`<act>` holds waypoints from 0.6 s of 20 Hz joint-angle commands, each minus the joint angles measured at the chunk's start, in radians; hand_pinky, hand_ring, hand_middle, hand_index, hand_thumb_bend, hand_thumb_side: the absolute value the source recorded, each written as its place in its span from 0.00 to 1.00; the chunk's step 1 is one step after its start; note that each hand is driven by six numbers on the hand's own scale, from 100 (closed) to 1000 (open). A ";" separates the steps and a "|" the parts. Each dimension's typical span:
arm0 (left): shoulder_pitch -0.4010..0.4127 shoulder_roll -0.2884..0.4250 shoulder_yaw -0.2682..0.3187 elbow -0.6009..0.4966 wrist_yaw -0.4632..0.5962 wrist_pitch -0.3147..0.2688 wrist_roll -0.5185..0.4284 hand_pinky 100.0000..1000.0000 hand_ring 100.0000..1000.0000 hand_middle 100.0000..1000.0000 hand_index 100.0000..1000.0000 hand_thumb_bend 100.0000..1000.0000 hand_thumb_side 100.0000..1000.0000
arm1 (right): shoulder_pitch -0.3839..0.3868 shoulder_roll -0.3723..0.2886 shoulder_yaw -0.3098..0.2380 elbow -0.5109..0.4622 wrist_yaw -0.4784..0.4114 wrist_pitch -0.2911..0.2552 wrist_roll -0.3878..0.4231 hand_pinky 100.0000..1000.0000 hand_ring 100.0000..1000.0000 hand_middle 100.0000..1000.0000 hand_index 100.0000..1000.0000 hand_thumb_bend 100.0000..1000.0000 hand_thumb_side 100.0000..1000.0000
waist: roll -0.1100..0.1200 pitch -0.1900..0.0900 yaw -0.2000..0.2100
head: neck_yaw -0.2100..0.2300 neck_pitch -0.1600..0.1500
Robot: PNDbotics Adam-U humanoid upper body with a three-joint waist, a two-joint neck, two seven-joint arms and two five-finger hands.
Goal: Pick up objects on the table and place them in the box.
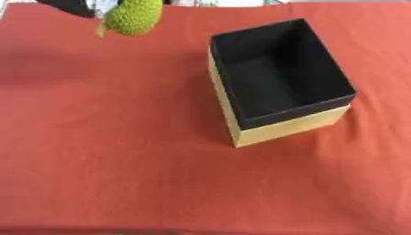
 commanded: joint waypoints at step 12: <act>-0.067 -0.239 -0.018 0.094 -0.372 -0.040 0.164 0.37 0.38 0.40 0.51 0.00 0.00 | -0.121 0.037 -0.025 -0.015 0.074 -0.026 0.002 0.72 0.75 0.59 0.76 0.00 0.53 | -0.034 -0.034 -0.066 | 0.100 -0.011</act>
